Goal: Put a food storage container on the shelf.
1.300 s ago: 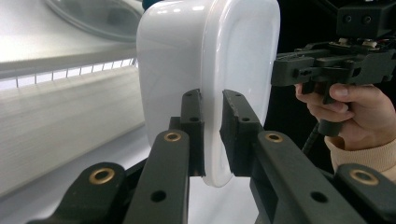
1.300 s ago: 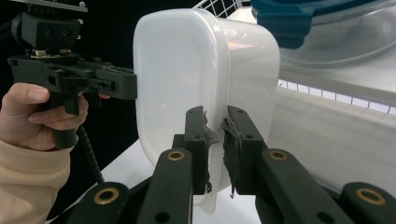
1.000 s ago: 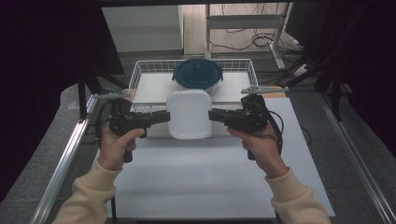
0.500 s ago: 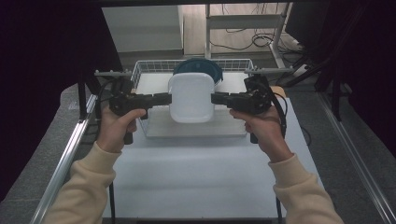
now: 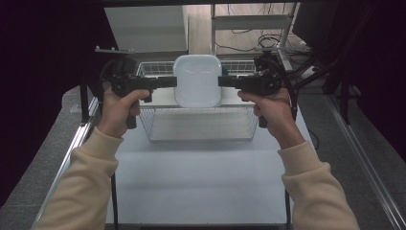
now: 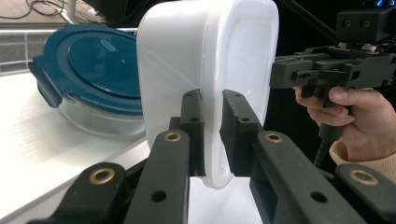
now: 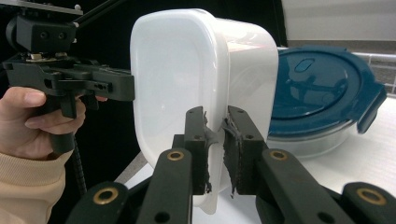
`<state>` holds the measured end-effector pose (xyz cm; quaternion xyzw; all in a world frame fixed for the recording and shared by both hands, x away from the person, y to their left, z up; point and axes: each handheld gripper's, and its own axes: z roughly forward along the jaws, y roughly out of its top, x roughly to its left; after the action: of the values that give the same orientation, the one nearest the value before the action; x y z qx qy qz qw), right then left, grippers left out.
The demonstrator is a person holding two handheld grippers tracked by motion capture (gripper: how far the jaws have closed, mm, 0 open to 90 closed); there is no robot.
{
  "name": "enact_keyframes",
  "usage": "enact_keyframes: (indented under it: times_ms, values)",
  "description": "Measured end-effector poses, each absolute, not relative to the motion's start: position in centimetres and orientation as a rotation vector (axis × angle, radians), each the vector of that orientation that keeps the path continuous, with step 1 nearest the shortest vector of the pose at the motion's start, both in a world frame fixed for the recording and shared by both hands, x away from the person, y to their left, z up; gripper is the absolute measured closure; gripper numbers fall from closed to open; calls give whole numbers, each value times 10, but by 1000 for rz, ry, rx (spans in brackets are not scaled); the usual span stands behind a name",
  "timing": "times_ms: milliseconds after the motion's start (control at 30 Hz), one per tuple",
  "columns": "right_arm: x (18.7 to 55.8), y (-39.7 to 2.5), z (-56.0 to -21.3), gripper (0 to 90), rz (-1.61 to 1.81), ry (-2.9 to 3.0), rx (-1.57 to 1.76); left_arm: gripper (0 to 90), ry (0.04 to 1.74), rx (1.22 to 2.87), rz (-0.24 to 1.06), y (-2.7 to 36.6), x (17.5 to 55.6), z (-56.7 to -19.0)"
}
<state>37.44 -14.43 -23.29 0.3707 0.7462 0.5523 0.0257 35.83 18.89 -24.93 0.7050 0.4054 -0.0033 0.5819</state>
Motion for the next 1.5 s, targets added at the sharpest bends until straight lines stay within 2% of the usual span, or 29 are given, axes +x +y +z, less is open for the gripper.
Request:
enact_keyframes:
  times_ms: [600,1033,1500]
  values:
    - [427,-145,-210,792,1709,2327,1268,800,1026,1606,-94,189,410,-231]
    - [473,-147,-224,769,1733,2361,1487,791,1124,1539,-249,193,456,-249]
    - [517,-150,-244,698,1821,2312,1764,744,1219,1409,-328,192,489,-267]
